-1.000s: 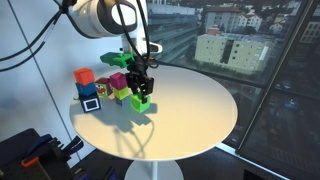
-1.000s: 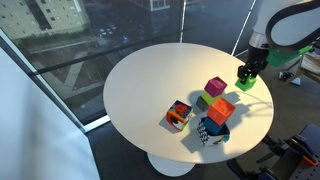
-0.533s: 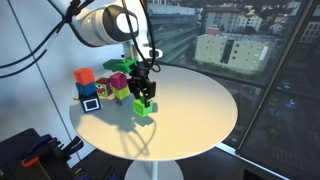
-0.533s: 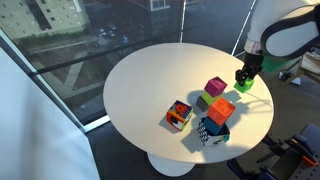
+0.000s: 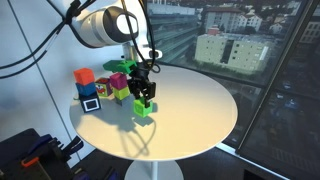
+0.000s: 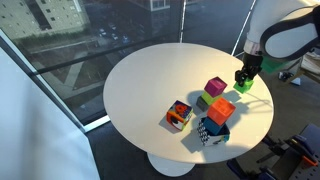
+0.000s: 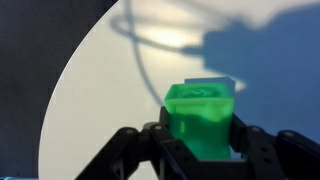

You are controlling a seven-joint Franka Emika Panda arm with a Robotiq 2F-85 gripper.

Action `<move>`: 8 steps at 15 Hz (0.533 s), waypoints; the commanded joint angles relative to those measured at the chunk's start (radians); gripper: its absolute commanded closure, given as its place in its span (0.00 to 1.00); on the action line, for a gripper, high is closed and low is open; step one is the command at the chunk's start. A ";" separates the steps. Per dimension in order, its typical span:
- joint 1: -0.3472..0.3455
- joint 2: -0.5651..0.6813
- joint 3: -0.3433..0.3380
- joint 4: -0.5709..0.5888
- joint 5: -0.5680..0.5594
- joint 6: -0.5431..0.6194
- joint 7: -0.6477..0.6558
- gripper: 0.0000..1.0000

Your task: Take the green block off the stack and place it on the table

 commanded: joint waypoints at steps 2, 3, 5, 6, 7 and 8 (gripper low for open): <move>0.010 0.000 -0.010 0.002 0.003 -0.002 -0.003 0.46; 0.010 0.000 -0.010 0.002 0.003 -0.002 -0.003 0.71; 0.011 0.015 -0.010 0.012 0.005 -0.005 0.000 0.71; 0.011 0.025 -0.009 0.018 0.008 -0.009 -0.004 0.71; 0.012 0.034 -0.009 0.021 0.009 -0.003 -0.002 0.71; 0.013 0.042 -0.008 0.023 0.012 -0.001 -0.002 0.71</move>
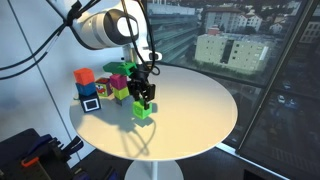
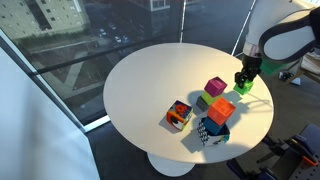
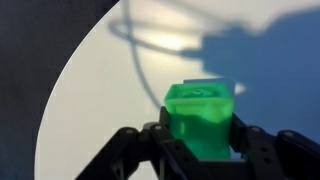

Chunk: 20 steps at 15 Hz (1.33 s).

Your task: Take the green block off the stack and place it on the table

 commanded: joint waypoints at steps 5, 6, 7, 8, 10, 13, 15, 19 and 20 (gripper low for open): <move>0.027 0.067 -0.010 0.032 0.005 0.036 0.013 0.71; 0.031 0.076 -0.012 0.036 0.002 0.048 0.019 0.71; 0.033 0.083 -0.013 0.037 0.002 0.059 0.019 0.71; 0.036 0.092 -0.016 0.043 0.000 0.066 0.024 0.71; 0.040 0.110 -0.019 0.057 0.004 0.072 0.024 0.71; 0.044 0.137 -0.027 0.082 0.005 0.070 0.030 0.71; 0.047 0.151 -0.033 0.095 0.003 0.070 0.035 0.71; 0.050 0.171 -0.042 0.115 0.002 0.071 0.040 0.70; 0.051 0.176 -0.043 0.119 0.001 0.070 0.041 0.55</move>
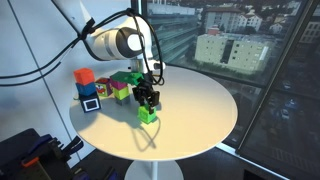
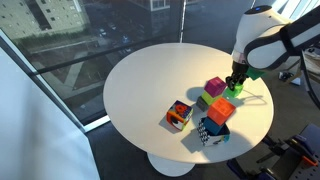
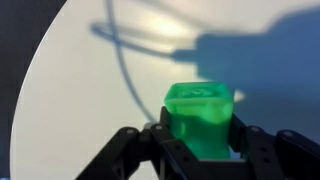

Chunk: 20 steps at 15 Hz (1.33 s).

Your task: Take the green block off the stack and place it on the table

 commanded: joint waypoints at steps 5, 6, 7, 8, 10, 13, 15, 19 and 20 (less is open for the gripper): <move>0.017 0.022 -0.018 0.035 0.016 -0.029 -0.010 0.15; 0.014 0.017 -0.014 0.033 0.023 -0.041 -0.023 0.06; 0.013 0.013 -0.014 0.032 0.024 -0.049 -0.028 0.00; 0.012 0.010 -0.012 0.031 0.027 -0.059 -0.036 0.00; 0.010 0.003 -0.008 0.030 0.034 -0.084 -0.049 0.00; 0.004 -0.008 0.002 0.036 0.057 -0.140 -0.089 0.00; -0.002 -0.017 0.009 0.042 0.080 -0.180 -0.126 0.00; -0.009 -0.052 0.015 0.044 0.118 -0.238 -0.190 0.00; -0.009 -0.061 0.015 0.044 0.125 -0.251 -0.203 0.00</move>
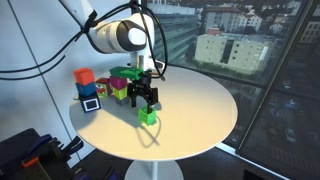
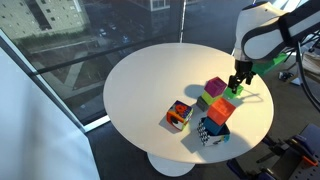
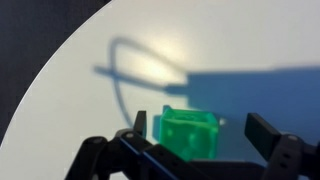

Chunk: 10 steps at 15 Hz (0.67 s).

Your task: Take the green block off the stack and place it on the table

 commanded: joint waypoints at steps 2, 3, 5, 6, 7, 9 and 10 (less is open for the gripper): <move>-0.015 -0.063 0.012 0.009 0.042 -0.091 -0.068 0.00; -0.015 -0.072 0.011 0.011 0.046 -0.110 -0.069 0.00; -0.015 -0.099 0.012 0.011 0.054 -0.151 -0.073 0.00; -0.015 -0.114 0.013 0.011 0.056 -0.169 -0.073 0.00; -0.014 -0.131 0.013 0.009 0.060 -0.182 -0.070 0.00; -0.011 -0.165 0.015 0.004 0.065 -0.208 -0.063 0.00; -0.010 -0.181 0.016 0.002 0.065 -0.218 -0.058 0.00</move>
